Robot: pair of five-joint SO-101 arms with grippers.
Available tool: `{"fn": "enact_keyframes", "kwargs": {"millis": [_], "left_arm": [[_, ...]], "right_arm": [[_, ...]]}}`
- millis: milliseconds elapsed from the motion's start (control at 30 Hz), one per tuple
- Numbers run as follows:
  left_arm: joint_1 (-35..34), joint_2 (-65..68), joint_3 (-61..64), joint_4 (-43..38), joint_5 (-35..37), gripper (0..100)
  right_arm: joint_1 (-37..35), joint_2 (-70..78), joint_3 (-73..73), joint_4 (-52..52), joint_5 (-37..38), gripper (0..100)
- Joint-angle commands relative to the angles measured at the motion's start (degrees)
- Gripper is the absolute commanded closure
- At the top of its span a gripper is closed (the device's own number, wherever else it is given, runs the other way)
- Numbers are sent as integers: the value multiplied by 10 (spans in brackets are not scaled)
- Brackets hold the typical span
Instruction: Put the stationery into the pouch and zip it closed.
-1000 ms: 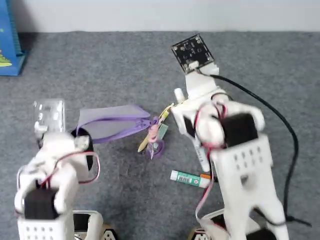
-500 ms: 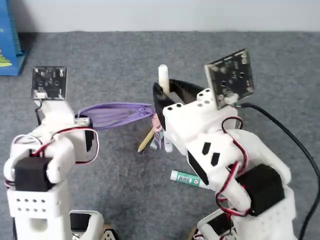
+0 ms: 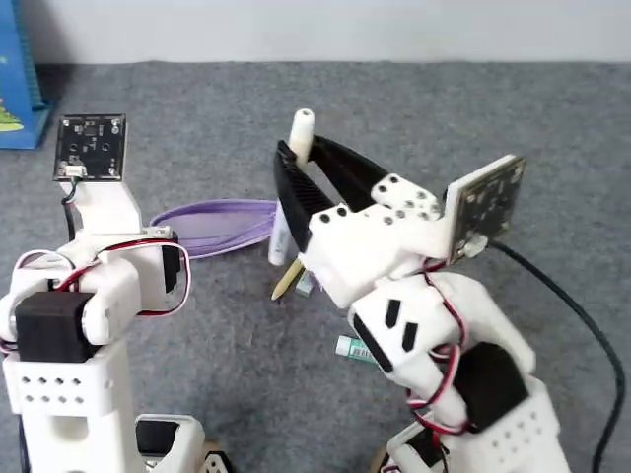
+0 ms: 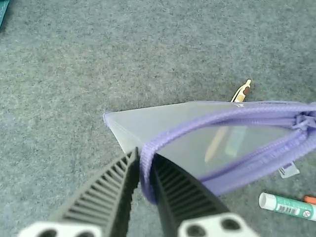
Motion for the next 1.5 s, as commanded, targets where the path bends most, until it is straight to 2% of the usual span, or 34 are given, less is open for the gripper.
{"fn": "enact_keyframes", "kwargs": {"millis": [0, 333, 667, 733, 833, 933, 1067, 1233, 1467], "left_arm": [[1, 4, -1, 1, 8, 988], [4, 4, 50, -34, 9, 988], [4, 4, 51, -32, 9, 988], [4, 4, 51, -32, 9, 988], [4, 4, 51, -31, 9, 988], [4, 4, 51, -31, 9, 988], [4, 4, 50, -31, 9, 988], [0, 4, 50, -30, 9, 988], [-1, 4, 50, -29, 9, 988]], "right_arm": [[-12, -15, 42, -116, -7, 991], [-12, -6, 136, -305, -8, 991], [-11, 64, 213, -371, -7, 989], [-15, 52, 210, -332, 8, 968], [-36, 0, 204, -256, 40, 853], [-38, -61, 201, -196, 42, 766], [-25, -109, 195, -128, 41, 797], [61, -111, 163, -32, -4, 826], [141, 12, 149, 98, -27, 830]]}}
